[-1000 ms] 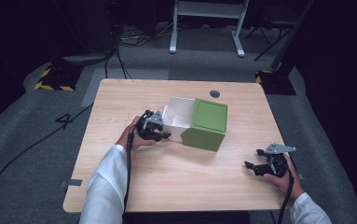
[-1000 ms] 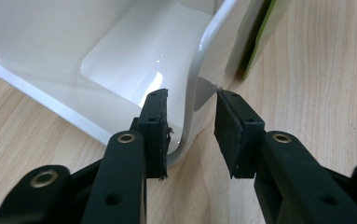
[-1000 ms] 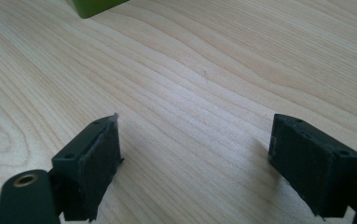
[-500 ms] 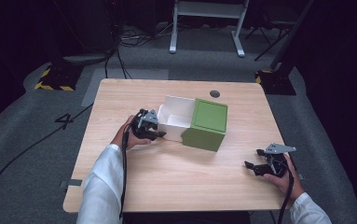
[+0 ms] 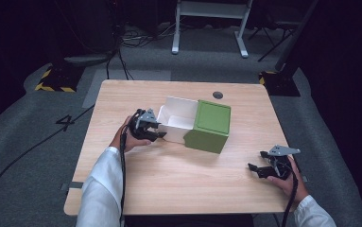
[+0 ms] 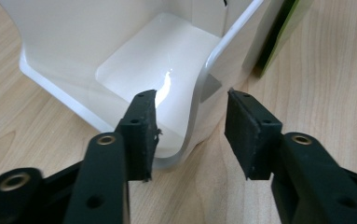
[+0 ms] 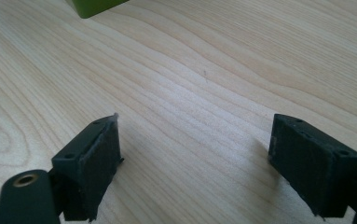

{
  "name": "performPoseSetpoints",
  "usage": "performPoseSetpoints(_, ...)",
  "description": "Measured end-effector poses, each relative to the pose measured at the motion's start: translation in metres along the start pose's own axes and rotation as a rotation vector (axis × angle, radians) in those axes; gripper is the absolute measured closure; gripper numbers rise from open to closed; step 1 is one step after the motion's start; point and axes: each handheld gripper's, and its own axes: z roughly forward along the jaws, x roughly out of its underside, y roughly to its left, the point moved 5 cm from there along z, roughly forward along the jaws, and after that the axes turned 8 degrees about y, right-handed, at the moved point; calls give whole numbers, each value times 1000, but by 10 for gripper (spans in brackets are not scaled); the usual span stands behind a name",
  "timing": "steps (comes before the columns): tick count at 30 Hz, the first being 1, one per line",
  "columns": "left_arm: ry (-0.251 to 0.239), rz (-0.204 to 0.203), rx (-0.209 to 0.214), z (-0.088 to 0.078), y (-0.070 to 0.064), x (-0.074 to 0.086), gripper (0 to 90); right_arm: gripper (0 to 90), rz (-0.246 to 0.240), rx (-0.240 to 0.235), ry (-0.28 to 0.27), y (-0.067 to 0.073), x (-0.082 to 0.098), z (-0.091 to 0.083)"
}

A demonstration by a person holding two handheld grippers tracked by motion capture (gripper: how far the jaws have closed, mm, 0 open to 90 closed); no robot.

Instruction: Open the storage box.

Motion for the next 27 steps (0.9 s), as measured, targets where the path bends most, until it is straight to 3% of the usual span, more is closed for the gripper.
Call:
performPoseSetpoints(6, -16, -20, -39, -12, -1, -1, 385, 166, 1, 0, 0, 0, 0, 0)
performPoseSetpoints(16, -31, -47, -91, -30, -2, -1, 245, 166, 0, 1, 1, 0, 0, 0)
performPoseSetpoints(22, 3, -31, -171, -42, -6, 1, 211, 166, -1, 1, 1, 0, 1, -1)
performPoseSetpoints(27, 8, -33, -198, -51, -12, 5, 179, 166, -2, 1, 1, 0, 1, -1)
